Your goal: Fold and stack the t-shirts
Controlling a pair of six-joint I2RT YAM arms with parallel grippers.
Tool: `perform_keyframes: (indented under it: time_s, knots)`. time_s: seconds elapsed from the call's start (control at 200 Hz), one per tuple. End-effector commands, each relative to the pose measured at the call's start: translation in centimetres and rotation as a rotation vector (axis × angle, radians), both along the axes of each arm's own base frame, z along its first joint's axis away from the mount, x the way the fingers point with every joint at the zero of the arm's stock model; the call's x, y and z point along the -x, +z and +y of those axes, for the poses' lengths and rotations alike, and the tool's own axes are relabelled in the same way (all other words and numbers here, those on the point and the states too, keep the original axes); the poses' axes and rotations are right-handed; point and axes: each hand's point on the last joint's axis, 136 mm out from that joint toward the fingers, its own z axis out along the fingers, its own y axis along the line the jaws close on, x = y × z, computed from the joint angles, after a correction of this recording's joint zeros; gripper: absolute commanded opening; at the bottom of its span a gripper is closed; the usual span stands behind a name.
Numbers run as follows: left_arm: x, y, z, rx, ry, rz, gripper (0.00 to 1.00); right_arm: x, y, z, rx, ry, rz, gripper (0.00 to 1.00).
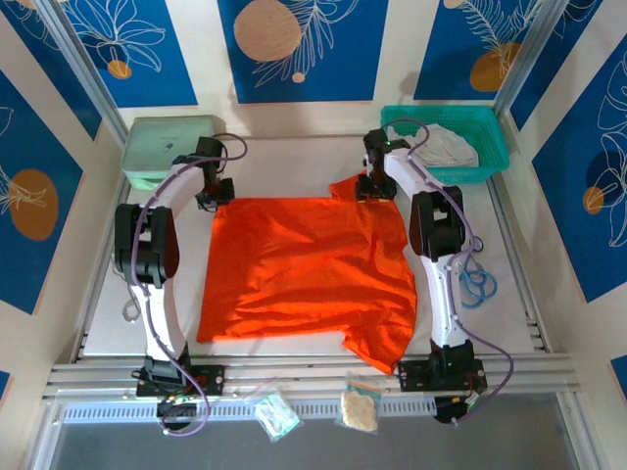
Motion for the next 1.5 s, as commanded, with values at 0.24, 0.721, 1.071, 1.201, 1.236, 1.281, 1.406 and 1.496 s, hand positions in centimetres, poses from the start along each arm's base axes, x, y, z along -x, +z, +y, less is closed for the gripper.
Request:
perform_keyframes:
  time_s: [0.24,0.721,1.071,1.201,1.236,1.281,1.406,1.496]
  knots:
    - [-0.4,-0.9,0.8,-0.025,0.012,0.031,0.0,1.8,-3.4,-0.1,0.043,0.059,0.118,0.26]
    - [-3.0,4.8,0.7,-0.02,0.026,-0.072,0.0,-0.5,9.1,1.4,-0.001,0.057,-0.093,0.0]
    - [-0.2,5.1,1.5,-0.035,0.05,-0.08,0.0,8.0,10.7,2.7,-0.045,0.016,-0.119,0.0]
    - [1.7,4.1,1.7,-0.032,0.062,-0.065,0.0,13.4,7.3,3.7,-0.054,-0.022,-0.042,0.0]
    - [2.2,3.8,1.8,-0.033,0.066,-0.062,0.0,14.9,6.0,4.1,-0.053,-0.032,-0.012,0.05]
    - [2.8,3.3,1.9,-0.035,0.07,-0.058,0.0,16.7,4.5,4.6,-0.053,-0.048,0.024,0.17]
    - [4.2,2.2,2.2,-0.039,0.081,-0.037,0.0,19.6,2.5,5.0,-0.025,-0.085,0.081,0.44]
    - [5.0,1.7,2.2,-0.033,0.084,-0.028,0.0,19.7,3.6,4.2,-0.002,-0.108,0.065,0.54]
